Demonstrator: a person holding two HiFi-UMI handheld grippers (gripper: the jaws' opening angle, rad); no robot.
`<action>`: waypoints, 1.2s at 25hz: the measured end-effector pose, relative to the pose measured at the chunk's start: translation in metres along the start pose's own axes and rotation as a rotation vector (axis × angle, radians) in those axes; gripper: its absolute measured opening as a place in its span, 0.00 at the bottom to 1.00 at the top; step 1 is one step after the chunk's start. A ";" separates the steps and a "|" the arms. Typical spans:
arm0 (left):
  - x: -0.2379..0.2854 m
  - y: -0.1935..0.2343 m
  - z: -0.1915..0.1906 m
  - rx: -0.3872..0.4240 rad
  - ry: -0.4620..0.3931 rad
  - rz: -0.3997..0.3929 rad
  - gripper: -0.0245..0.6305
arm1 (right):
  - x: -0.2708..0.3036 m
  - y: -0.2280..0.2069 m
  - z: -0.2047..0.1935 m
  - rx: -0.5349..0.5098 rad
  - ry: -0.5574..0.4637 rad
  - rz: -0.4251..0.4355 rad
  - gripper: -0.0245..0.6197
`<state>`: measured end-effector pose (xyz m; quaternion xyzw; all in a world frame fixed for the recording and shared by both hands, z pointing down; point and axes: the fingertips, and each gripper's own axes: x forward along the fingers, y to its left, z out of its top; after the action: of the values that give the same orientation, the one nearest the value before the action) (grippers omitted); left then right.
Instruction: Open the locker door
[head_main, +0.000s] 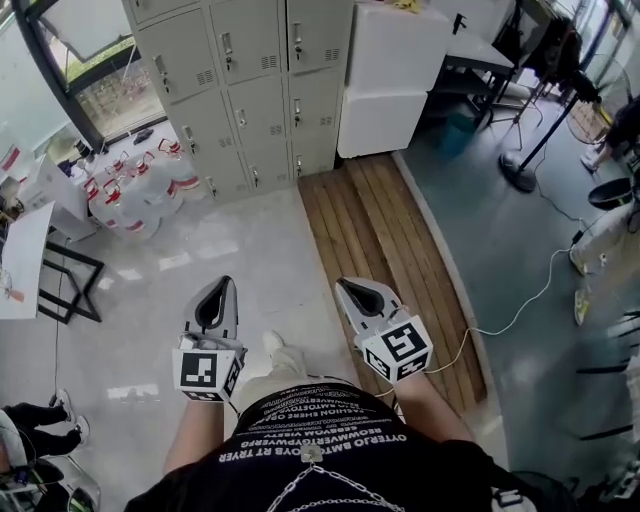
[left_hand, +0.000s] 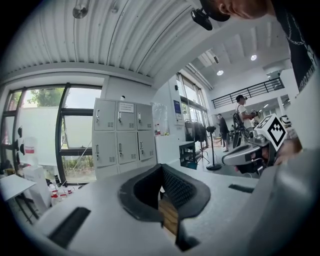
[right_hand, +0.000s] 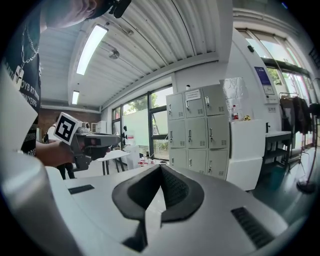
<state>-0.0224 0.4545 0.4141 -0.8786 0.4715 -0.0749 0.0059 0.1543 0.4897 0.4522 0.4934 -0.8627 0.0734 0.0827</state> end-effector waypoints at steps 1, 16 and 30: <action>0.006 0.001 0.001 -0.002 -0.003 -0.007 0.03 | 0.002 -0.003 0.000 0.004 0.004 -0.002 0.03; 0.087 0.072 -0.005 -0.007 0.009 -0.070 0.03 | 0.108 -0.033 0.016 0.023 0.035 -0.031 0.03; 0.151 0.139 -0.032 0.089 0.080 -0.186 0.03 | 0.210 -0.049 0.032 -0.026 0.104 -0.068 0.05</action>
<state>-0.0600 0.2538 0.4533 -0.9138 0.3840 -0.1311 0.0192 0.0890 0.2823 0.4681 0.5170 -0.8408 0.0849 0.1361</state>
